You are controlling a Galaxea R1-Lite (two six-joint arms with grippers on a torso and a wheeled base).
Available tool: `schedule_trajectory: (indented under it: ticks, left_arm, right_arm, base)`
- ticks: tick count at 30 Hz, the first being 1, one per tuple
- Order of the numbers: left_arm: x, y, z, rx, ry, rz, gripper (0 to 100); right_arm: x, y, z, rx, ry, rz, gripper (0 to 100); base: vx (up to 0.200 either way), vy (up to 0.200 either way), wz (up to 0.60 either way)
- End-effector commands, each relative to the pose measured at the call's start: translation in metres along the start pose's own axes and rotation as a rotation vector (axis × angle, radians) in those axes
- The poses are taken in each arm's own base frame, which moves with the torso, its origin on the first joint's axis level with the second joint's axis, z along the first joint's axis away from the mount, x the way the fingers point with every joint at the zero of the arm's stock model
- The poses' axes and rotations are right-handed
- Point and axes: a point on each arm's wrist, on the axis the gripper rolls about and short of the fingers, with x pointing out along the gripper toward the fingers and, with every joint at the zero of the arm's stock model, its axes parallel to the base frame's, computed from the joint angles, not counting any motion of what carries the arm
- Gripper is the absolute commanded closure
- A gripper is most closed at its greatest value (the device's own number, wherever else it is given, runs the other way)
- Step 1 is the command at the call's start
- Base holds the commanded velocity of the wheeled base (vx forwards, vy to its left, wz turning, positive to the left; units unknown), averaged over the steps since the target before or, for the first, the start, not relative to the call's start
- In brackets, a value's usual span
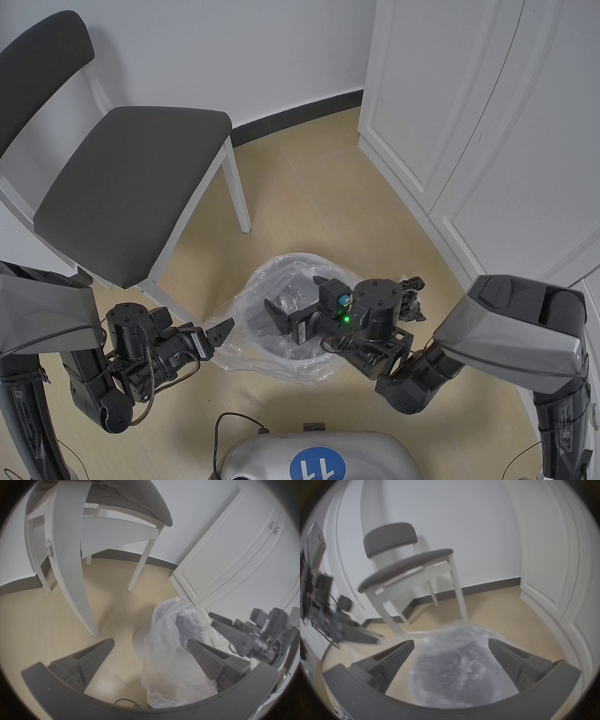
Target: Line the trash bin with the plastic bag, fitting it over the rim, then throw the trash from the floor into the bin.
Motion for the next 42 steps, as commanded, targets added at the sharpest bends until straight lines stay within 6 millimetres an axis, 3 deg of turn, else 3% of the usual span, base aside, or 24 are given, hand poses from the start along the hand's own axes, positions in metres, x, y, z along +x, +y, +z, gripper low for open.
schedule_trajectory:
  ticks: [1,3,17,21,28,35,42]
  left_arm:
    - [0.008,0.004,-0.003,-0.005,0.003,0.013,0]
    - [0.008,0.005,-0.001,-0.006,-0.007,0.015,0]
    - [0.000,0.000,0.022,0.000,-0.085,-0.005,0]
    - [-0.006,-0.001,0.026,0.000,-0.097,-0.008,0]
    - [-0.043,-0.008,0.023,0.002,-0.062,-0.013,0]
    - [-0.076,-0.004,0.013,0.006,-0.001,0.008,0]
    - [-0.080,0.012,0.009,0.012,0.042,0.027,0]
  right_arm:
    - [-0.005,0.031,-0.007,0.029,0.014,0.073,0]
    - [-0.004,0.036,-0.019,0.026,0.038,0.084,0]
    - [-0.015,0.046,-0.051,0.008,0.153,0.158,0]
    - [-0.009,0.046,-0.063,0.004,0.165,0.154,0]
    - [0.014,0.035,-0.090,0.001,0.204,0.104,0]
    - [0.031,0.021,-0.101,0.000,0.212,0.030,0]
    - [0.037,0.010,-0.100,0.014,0.228,0.003,0]
  base:
    - [0.000,0.000,0.00]
    - [0.000,0.000,0.00]
    - [0.000,0.000,0.00]
    - [0.000,0.000,0.00]
    - [0.000,0.000,0.00]
    - [0.000,0.000,0.00]
    - [0.000,0.000,0.00]
